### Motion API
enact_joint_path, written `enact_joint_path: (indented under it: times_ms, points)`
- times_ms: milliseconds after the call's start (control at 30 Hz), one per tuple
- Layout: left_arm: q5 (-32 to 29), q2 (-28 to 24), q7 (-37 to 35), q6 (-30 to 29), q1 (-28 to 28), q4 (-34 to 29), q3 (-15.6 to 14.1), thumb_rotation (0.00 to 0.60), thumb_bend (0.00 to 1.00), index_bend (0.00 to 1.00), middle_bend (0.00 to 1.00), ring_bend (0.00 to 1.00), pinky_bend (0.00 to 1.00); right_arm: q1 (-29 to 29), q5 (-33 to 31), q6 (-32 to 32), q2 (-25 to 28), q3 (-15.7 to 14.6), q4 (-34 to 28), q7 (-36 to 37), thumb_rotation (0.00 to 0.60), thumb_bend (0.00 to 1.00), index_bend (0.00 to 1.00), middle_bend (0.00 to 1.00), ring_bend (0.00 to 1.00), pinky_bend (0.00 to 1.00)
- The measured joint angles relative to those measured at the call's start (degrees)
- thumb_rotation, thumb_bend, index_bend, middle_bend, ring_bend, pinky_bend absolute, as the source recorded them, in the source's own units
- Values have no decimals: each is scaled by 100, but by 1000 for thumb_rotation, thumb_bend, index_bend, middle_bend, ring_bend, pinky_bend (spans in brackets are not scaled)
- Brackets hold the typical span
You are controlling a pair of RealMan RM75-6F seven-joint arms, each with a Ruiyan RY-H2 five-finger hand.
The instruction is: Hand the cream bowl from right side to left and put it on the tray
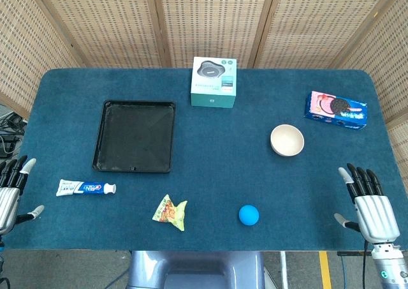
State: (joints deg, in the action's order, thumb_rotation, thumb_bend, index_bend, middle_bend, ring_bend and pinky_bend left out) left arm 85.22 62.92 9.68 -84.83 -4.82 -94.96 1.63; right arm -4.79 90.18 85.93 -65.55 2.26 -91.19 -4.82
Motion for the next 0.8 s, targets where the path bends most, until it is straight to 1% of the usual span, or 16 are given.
enact_joint_path:
  times_ms: [167, 800]
  points:
    - [-2, -25, 14, 0, 0, -34, -13, 600, 14, 0, 0, 0, 0, -47, -57, -153, 46, -42, -97, -17, 600, 102, 0, 0, 0, 0]
    - [-19, -33, 99, 81, -25, -45, -29, 600, 14, 0, 0, 0, 0, -45, -33, -76, -10, -9, -6, 79, 600, 97, 4, 0, 0, 0]
